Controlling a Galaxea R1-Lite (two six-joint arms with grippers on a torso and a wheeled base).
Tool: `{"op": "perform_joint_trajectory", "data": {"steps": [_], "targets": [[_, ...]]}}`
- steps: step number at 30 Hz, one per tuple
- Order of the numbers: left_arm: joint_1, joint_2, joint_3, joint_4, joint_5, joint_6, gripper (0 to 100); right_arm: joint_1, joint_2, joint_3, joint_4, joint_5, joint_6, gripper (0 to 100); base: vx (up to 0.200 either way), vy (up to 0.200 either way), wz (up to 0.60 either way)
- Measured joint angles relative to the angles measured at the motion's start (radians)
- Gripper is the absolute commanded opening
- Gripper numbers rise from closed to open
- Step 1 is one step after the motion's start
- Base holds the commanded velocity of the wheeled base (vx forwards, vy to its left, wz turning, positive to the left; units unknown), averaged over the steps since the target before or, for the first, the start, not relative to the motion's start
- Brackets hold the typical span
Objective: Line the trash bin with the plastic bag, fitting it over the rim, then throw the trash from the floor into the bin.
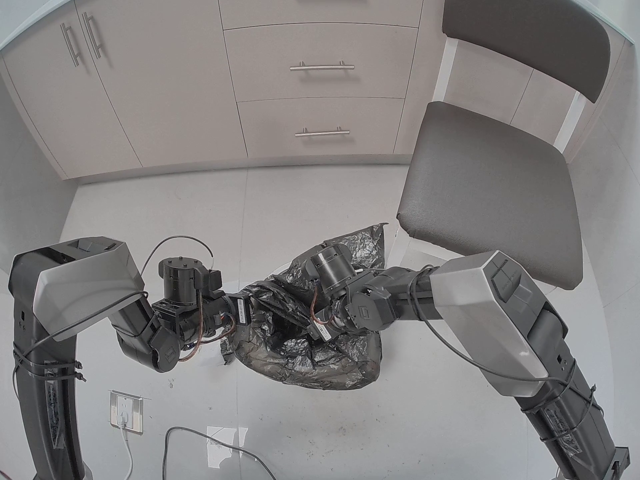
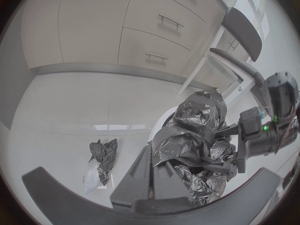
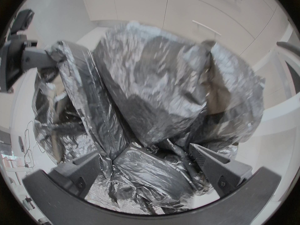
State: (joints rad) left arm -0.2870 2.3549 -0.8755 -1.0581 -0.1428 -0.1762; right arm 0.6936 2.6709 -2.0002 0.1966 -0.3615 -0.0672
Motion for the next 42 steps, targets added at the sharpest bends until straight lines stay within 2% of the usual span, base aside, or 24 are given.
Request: {"op": "perform_joint_trajectory", "data": {"steps": [12,18,30,42], "targets": [[0.0,0.001,0.001,0.0,0.0,-0.026,0,0.071,-0.105,0.0,-0.039,-0.006,-0.001,100,0.0,0.0,0.0],[-0.002,-0.001,0.007,-0.006,0.0,-0.028,0,0.077,-0.121,0.0,-0.131,-0.006,-0.08,100,0.0,0.0,0.0],[-0.011,-0.008,0.054,-0.084,0.0,-0.029,0,-0.027,-0.076,0.0,-0.237,0.003,-0.104,100,0.0,0.0,0.0],[-0.03,-0.007,0.063,-0.086,0.0,-0.03,0,-0.082,-0.081,0.0,-0.234,0.009,-0.1,100,0.0,0.0,0.0]]}}
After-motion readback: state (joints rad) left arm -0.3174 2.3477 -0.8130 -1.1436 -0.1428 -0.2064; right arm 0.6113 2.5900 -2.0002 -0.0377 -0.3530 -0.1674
